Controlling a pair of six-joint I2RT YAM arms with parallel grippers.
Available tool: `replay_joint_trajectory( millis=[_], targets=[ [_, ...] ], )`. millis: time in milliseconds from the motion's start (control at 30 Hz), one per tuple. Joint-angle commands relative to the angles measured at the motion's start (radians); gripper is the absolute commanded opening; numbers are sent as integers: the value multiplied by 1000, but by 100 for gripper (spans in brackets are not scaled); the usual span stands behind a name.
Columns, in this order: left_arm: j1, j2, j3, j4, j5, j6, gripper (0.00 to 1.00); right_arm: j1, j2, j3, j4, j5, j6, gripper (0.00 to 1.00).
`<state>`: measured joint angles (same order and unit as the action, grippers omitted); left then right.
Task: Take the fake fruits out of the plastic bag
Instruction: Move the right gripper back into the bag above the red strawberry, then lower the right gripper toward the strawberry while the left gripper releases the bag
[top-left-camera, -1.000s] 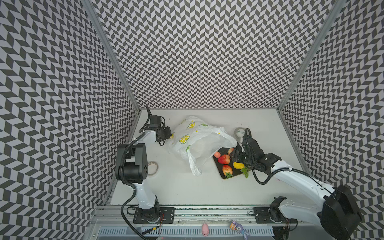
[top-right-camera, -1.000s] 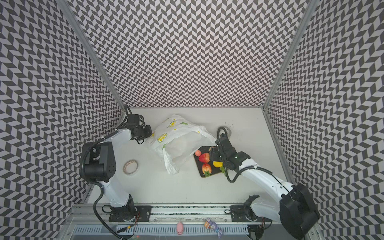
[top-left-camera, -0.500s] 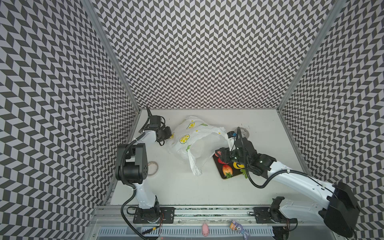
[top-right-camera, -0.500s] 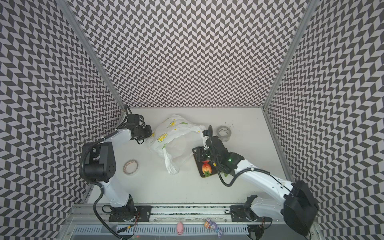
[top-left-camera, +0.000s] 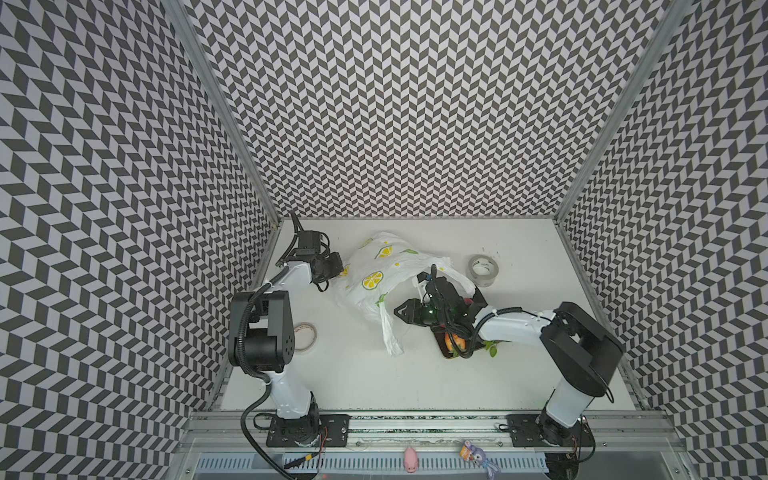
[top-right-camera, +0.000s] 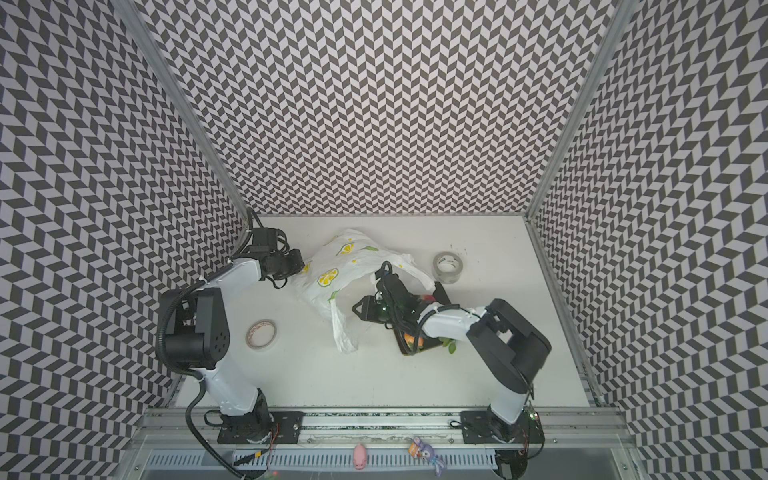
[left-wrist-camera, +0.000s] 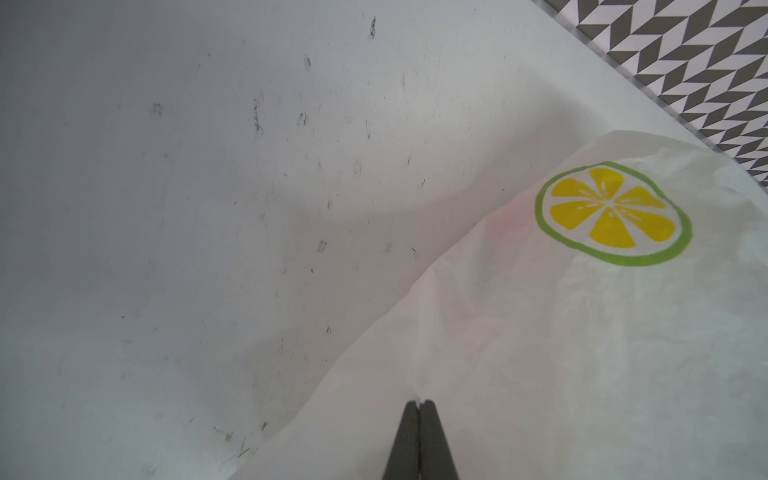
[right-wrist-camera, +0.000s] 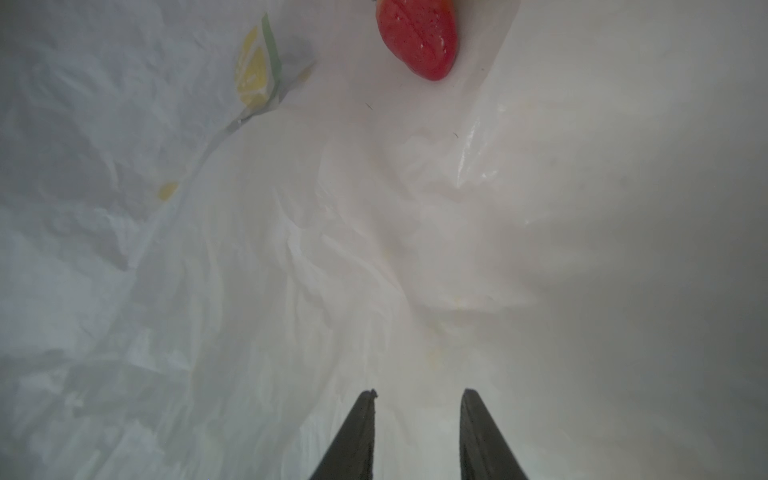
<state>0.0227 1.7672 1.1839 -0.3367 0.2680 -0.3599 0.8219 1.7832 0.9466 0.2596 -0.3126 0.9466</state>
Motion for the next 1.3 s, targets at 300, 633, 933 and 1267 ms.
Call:
replay_joint_trajectory(
  millis=[300,633,933,1267],
  targets=[
    [4,1,16,28,42,-30,0,0,219,189,186,94,346,36],
    [-17,42,23,-18,-26,-37,5,-1,390,383,175,291,550,51],
    [-22,-13,104,-80,-204,-77,60,-4,477,463,213,368,612,67],
    [-100,58,476,-322,-376,-7,71,-18,496,445,272,331,590,71]
  ],
)
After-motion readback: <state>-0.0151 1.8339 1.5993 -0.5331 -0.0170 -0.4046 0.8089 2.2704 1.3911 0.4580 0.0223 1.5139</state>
